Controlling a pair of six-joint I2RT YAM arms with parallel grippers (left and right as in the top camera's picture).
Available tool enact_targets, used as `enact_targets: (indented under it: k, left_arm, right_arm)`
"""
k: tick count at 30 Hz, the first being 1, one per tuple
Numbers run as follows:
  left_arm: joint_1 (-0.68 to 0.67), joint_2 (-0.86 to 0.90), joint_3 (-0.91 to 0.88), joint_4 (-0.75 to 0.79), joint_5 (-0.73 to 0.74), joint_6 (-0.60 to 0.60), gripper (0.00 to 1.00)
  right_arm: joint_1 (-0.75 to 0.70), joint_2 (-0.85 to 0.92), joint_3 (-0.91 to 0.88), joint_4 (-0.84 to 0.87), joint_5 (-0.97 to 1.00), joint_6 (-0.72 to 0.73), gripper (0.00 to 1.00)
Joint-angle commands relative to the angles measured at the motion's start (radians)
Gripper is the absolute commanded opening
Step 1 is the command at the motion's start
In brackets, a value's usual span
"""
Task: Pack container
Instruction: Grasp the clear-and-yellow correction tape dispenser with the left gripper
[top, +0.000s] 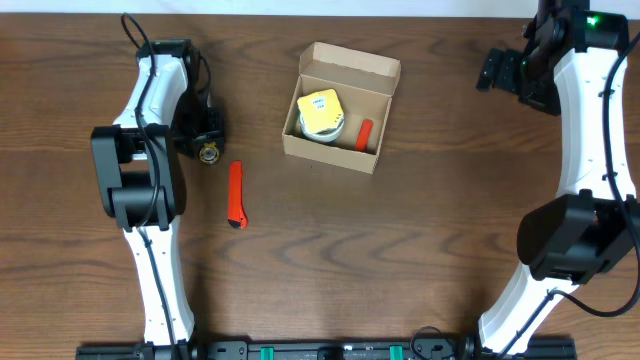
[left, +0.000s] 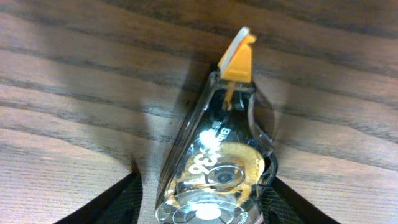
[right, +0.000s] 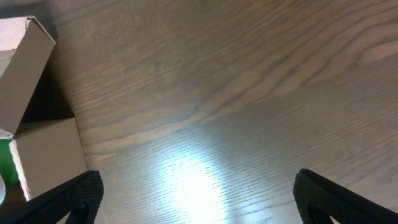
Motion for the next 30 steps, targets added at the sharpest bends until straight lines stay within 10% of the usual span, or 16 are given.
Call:
enact_targets:
  k: [1, 30]
  left_arm:
    - [-0.015, 0.046, -0.007, 0.03, 0.026, 0.038, 0.53]
    - [-0.025, 0.01, 0.158, -0.121, -0.016, 0.029, 0.06]
  right_arm:
    - [-0.001, 0.006, -0.003, 0.002, 0.0, 0.013, 0.99]
    - [-0.001, 0.006, -0.003, -0.002, 0.0, 0.013, 0.99]
